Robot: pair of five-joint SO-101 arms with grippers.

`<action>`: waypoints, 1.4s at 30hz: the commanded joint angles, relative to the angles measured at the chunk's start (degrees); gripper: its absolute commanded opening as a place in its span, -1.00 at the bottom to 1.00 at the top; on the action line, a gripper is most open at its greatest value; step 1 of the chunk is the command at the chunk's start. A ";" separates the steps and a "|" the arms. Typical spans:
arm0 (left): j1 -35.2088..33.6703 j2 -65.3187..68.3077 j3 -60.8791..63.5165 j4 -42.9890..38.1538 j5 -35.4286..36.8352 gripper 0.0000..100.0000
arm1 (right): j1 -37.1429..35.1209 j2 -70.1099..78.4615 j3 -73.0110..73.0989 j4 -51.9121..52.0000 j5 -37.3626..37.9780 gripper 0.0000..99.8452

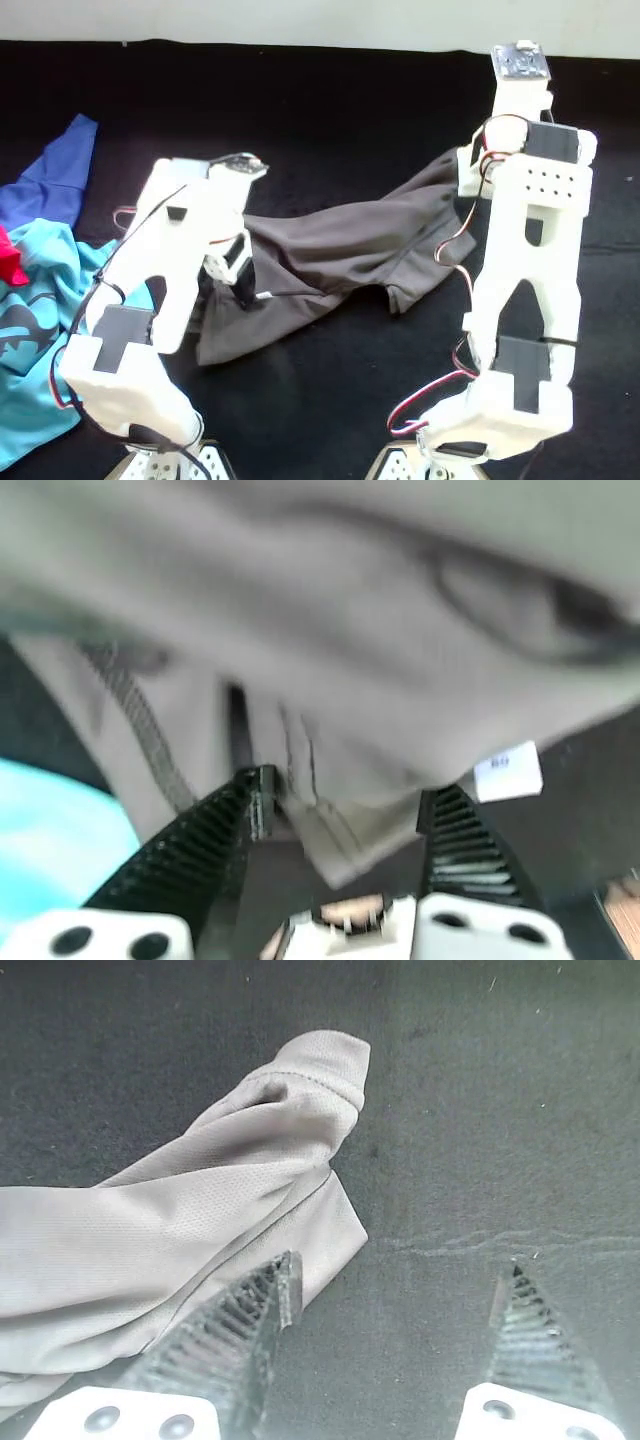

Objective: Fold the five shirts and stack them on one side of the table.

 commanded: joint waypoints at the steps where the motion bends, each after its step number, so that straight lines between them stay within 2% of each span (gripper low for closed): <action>1: 0.48 -0.48 2.68 -5.19 -0.26 -0.53 | 0.31 -4.18 -2.42 1.45 0.18 -0.41; 3: 0.40 -0.48 3.12 -5.98 -0.09 -0.64 | 0.31 -4.70 -2.42 2.24 0.18 -0.41; 6: 0.92 -1.10 2.86 -5.98 0.18 -0.98 | 0.31 -4.88 -2.33 2.33 0.18 -0.41; 7: 0.92 -1.19 2.33 -5.98 0.35 -0.98 | 0.31 -4.79 -2.33 2.33 0.18 -0.41; 10: 0.92 -1.10 -0.04 -3.43 1.58 -0.97 | 0.31 -4.70 -2.24 2.33 0.18 -0.41; 15: 0.92 -1.10 -9.27 6.86 1.67 -0.94 | 0.31 -4.70 -2.24 2.33 0.18 -0.41; 19: 1.45 -1.10 -16.13 15.65 1.58 -0.70 | 0.22 -4.70 -2.24 2.15 0.18 -0.41; 22: 3.38 -1.10 -17.71 19.16 1.49 -0.52 | 0.22 -4.70 -2.24 2.15 0.18 -0.41; 27: 4.26 -0.40 -15.96 18.64 1.41 -0.53 | 0.22 -4.70 -2.24 2.24 0.18 -0.41; 29: 4.00 -0.40 -12.88 15.38 1.32 -0.53 | 0.31 -4.70 -2.24 2.24 0.18 -0.41; 32: 1.27 -0.48 -8.92 11.43 -1.14 -0.53 | 0.31 -4.70 -2.24 2.24 0.18 -0.41; 42: -8.75 -1.01 -3.12 10.73 -9.93 -0.53 | 0.31 -4.70 -2.24 2.24 0.18 -0.41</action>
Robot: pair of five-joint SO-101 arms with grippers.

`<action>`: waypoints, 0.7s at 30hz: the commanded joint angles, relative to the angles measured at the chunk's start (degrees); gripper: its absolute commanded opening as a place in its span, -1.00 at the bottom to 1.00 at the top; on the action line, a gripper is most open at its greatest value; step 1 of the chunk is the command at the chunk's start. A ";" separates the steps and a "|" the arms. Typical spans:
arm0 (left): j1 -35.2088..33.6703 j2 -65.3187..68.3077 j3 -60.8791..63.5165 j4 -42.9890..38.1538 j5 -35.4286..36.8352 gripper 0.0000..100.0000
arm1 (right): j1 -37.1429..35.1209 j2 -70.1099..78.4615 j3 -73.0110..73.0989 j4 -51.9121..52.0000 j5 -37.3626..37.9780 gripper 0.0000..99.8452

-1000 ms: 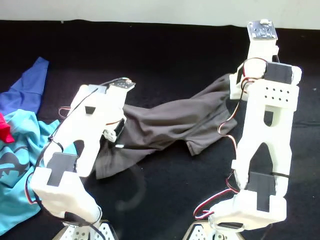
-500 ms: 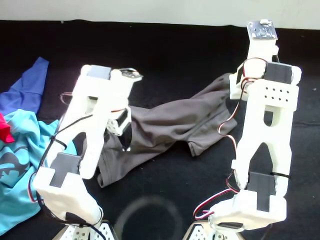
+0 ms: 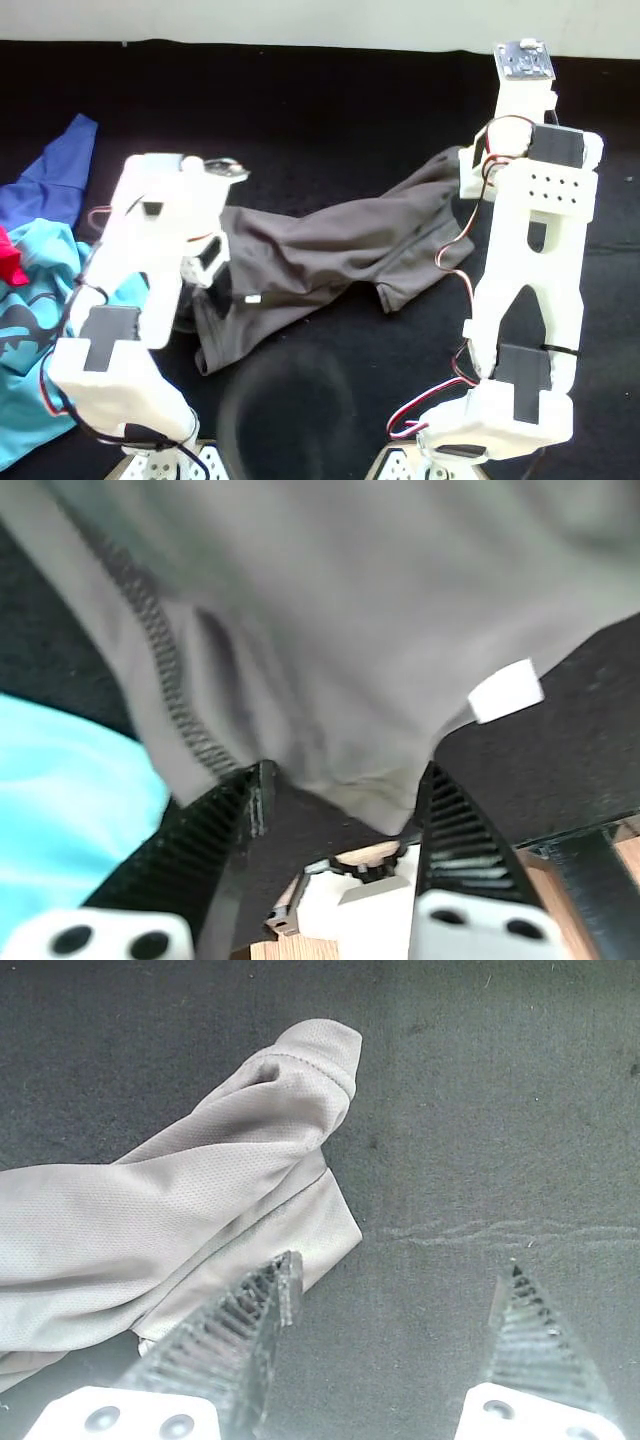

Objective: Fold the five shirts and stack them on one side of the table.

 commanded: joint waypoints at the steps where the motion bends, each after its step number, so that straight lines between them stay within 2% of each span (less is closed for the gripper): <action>1: -1.89 -1.01 0.04 -0.53 -2.20 -0.53 | 0.31 -2.95 -2.24 0.13 0.18 -0.41; 8: 0.40 -0.48 1.36 -7.12 -1.58 -0.53 | 0.22 -2.95 -2.24 0.13 0.18 -0.41; 12: 4.09 -1.10 1.19 -7.38 3.52 -0.54 | 0.22 -2.95 -2.24 0.13 0.18 -0.41; 14: 6.20 -1.10 -0.31 -7.30 4.84 -0.64 | 0.22 -2.95 -2.24 0.13 0.18 -0.41; 17: 8.57 -1.10 -3.65 -3.78 6.77 -0.85 | 0.22 -2.95 -2.24 0.13 0.18 -0.41; 21: 9.45 -1.10 -9.71 2.29 7.21 -0.84 | 0.22 -2.95 -2.24 0.13 0.18 -0.41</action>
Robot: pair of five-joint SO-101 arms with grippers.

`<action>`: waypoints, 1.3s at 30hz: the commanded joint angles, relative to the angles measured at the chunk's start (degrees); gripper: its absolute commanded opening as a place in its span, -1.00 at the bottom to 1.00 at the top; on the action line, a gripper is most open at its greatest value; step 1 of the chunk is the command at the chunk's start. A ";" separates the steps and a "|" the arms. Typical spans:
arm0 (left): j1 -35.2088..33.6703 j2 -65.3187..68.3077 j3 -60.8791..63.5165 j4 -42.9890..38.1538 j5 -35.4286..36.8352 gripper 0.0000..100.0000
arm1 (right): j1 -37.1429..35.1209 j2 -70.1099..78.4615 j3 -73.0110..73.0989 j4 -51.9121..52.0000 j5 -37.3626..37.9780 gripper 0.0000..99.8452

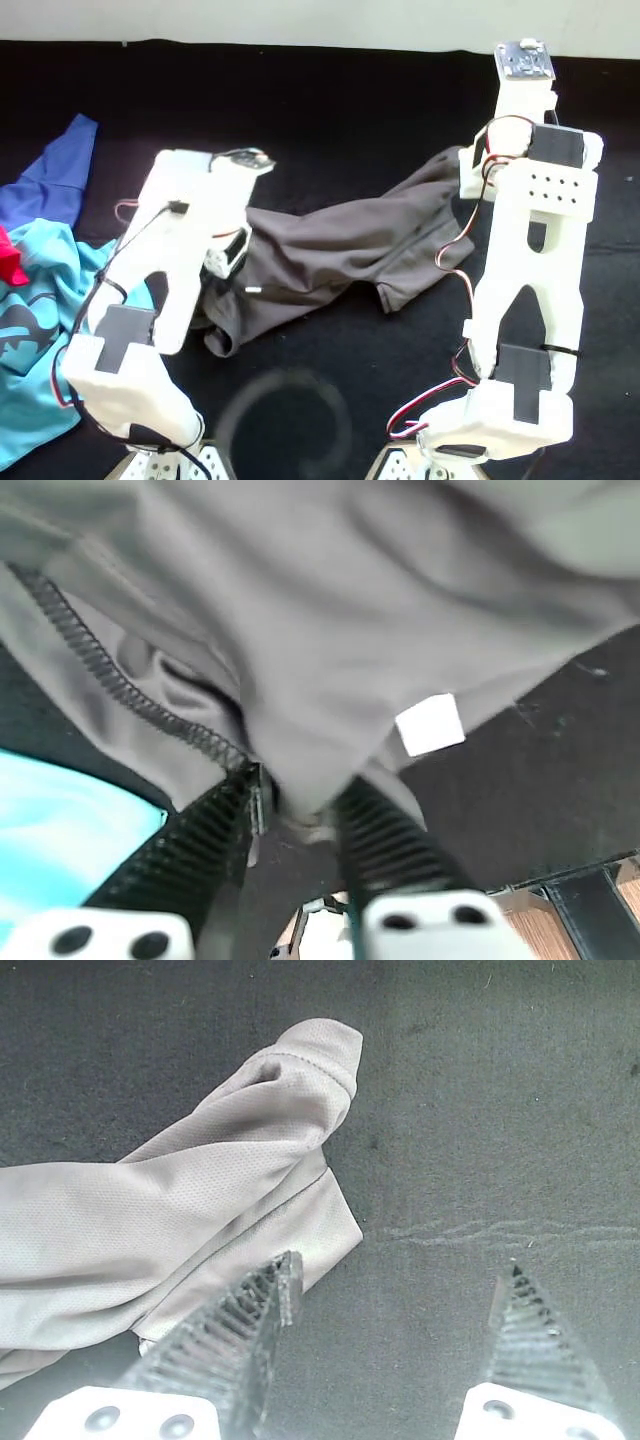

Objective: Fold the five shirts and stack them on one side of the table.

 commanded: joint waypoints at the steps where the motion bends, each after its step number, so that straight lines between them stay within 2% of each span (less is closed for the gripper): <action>1: 0.92 -1.10 -6.37 5.27 0.79 -0.81 | 0.22 -2.95 -2.24 0.13 0.18 -0.41; 5: 0.75 -1.01 -8.48 6.95 0.70 -0.71 | 0.22 -2.86 -2.24 0.13 0.18 -0.41; 11: 0.75 -0.84 -8.75 6.68 0.53 -0.71 | 0.22 -2.86 -2.24 0.13 0.18 -0.41; 16: 0.75 -0.75 -8.57 6.68 0.44 -0.88 | 0.22 -2.86 -2.24 0.13 0.18 -0.41; 25: -6.81 -0.57 -0.84 5.27 -3.16 -0.64 | 0.22 -2.86 -2.24 0.13 0.18 -0.41; 32: -6.90 -0.57 5.85 -1.49 -2.99 -0.64 | -4.62 -2.86 -2.24 0.13 0.18 -0.41; 39: -5.23 -1.01 3.82 -2.29 -2.81 -0.64 | -7.52 -2.95 -0.04 -0.13 0.18 -0.41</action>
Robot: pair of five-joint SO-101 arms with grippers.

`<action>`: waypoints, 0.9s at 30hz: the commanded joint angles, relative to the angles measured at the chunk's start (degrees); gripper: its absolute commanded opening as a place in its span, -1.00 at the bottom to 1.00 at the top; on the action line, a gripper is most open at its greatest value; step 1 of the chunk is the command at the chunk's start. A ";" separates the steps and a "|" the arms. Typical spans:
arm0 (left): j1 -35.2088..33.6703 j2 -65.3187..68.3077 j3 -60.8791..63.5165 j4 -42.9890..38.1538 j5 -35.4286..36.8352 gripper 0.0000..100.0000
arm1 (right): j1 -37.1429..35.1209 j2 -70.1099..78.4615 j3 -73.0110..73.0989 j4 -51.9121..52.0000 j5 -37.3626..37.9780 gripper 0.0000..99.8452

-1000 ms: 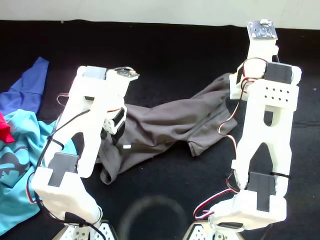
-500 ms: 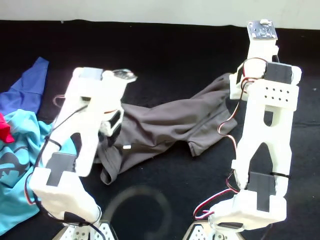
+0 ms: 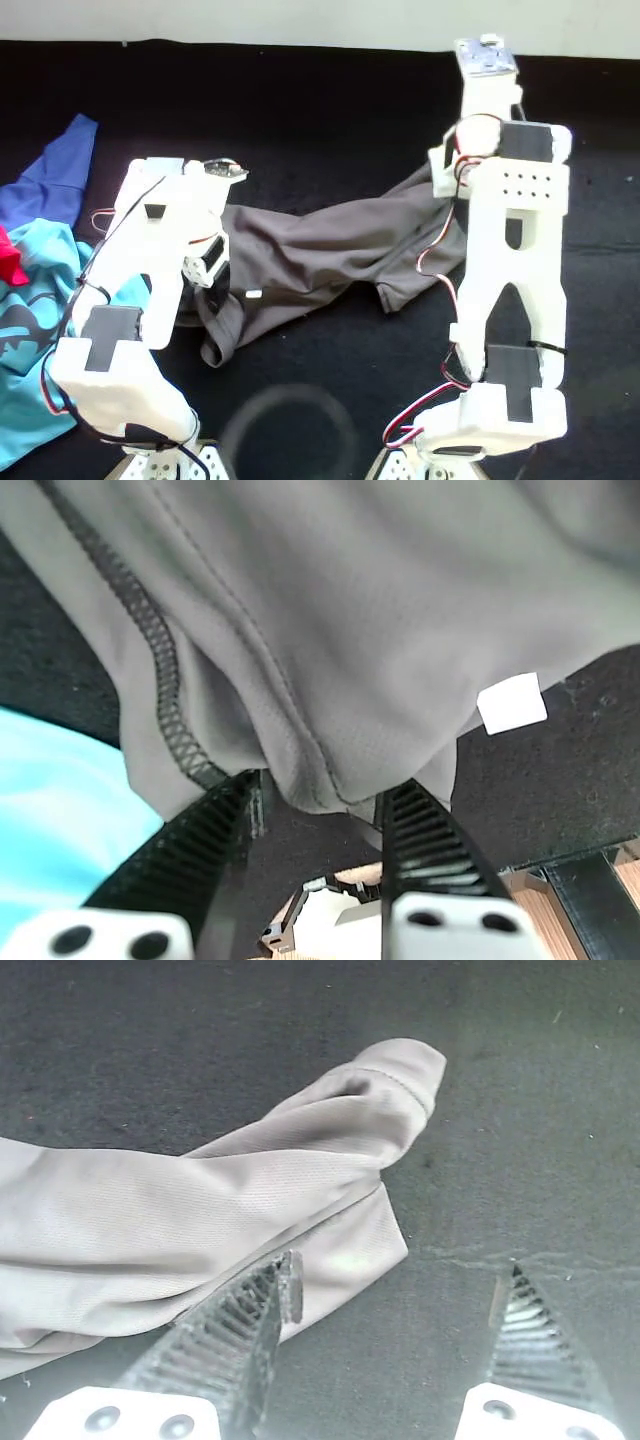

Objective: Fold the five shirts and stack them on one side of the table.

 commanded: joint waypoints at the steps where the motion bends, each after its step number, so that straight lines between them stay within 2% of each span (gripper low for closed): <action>1: 1.80 -0.92 -2.51 -0.26 0.00 -0.64 | -1.27 -2.95 0.84 -0.22 0.18 -0.41; 5: 2.68 -0.48 -3.21 -0.62 1.14 -0.65 | -1.36 -3.30 4.09 -0.31 0.18 -0.41; 10: 2.59 -1.10 -4.62 -0.26 1.14 -0.94 | -1.27 -3.30 4.53 0.04 0.18 -0.41; 14: 2.33 -1.10 -9.80 4.84 1.23 -0.95 | -1.27 -3.30 4.53 0.04 0.18 -0.41; 20: 2.24 -1.19 -26.42 16.97 1.23 -0.95 | -1.63 -3.47 4.53 2.59 0.18 -0.41; 27: 0.75 -6.37 -30.64 17.23 1.32 -0.95 | -1.36 -3.56 4.53 8.40 0.26 -0.41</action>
